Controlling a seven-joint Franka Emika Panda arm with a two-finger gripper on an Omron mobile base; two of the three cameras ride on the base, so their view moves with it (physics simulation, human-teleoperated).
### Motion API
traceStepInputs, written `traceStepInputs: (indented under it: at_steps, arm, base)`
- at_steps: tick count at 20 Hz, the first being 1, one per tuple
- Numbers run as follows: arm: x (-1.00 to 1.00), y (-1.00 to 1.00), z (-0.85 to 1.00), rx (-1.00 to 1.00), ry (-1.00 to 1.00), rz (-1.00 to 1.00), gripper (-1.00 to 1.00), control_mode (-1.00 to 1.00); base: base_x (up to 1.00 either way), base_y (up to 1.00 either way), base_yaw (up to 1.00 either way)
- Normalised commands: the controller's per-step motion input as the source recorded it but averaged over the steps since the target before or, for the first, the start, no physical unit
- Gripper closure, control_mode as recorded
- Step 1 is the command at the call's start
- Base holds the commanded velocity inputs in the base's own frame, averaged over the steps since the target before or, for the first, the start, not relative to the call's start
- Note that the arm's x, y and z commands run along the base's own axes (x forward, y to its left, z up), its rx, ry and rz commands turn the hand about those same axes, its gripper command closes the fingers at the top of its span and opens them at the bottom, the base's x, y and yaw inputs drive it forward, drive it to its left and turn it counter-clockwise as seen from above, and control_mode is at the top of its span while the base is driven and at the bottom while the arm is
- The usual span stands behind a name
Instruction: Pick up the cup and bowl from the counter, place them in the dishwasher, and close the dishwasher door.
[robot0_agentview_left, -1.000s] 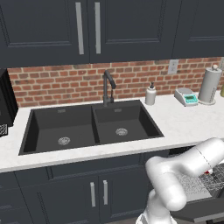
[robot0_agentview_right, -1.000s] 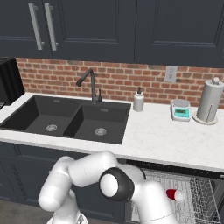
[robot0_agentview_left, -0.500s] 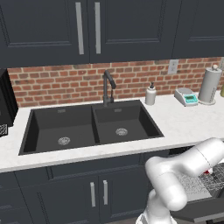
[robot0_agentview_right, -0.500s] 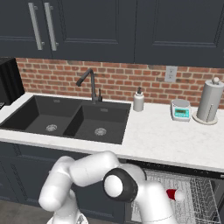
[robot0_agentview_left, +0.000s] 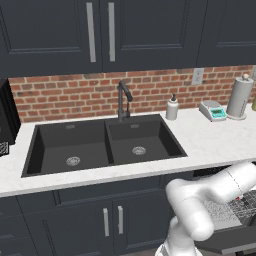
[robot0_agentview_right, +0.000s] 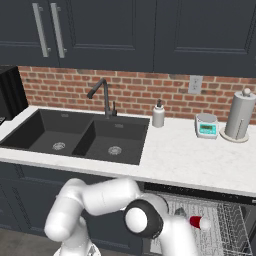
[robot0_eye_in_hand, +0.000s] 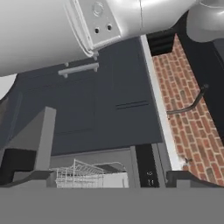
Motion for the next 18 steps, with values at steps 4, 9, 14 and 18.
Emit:
traceStepInputs:
  at_steps: [4, 9, 14, 18]
  arm:
    - [0.00, 0.00, -0.56, 0.00, -0.16, -0.11, -1.00, -1.00]
    - [0.04, 0.00, -0.49, 0.00, -0.18, -0.13, -1.00, -1.00]
    - [0.14, 0.00, -0.50, -0.01, -0.13, -0.14, -1.00, -1.00]
    - [0.23, -0.09, -0.47, 0.00, -0.06, -0.13, -1.00, -1.00]
  base:
    - [0.00, 0.00, 0.00]
    - [0.00, 0.00, 0.00]
    - [0.00, 0.00, 0.00]
    - [0.00, 0.00, 0.00]
